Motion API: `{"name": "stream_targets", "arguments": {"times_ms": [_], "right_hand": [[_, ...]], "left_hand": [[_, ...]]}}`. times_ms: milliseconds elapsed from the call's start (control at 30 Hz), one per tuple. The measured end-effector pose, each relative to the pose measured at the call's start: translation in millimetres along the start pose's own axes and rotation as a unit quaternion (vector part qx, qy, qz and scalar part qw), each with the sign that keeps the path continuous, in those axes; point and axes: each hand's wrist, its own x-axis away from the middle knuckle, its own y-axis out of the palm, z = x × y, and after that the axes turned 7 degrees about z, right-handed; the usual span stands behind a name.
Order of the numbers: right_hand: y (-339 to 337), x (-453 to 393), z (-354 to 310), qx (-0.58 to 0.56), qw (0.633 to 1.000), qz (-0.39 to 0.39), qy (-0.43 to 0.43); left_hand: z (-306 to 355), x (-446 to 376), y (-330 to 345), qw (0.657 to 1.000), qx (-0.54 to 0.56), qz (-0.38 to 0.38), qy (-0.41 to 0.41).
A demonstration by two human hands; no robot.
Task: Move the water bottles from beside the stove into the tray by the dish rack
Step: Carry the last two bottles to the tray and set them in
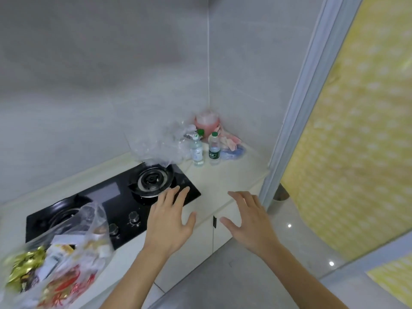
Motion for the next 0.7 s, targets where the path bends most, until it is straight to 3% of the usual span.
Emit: {"name": "stream_targets", "arguments": {"times_ms": [367,700], "right_hand": [[40,-200,65,0.002,0.999,-0.033,-0.036],[94,-378,106,-0.042,0.996,-0.083,-0.012]], "left_hand": [[-12,-175,110,0.999,0.021,-0.002,-0.026],[-45,-344,198,0.993,0.053,-0.055,-0.089]]}}
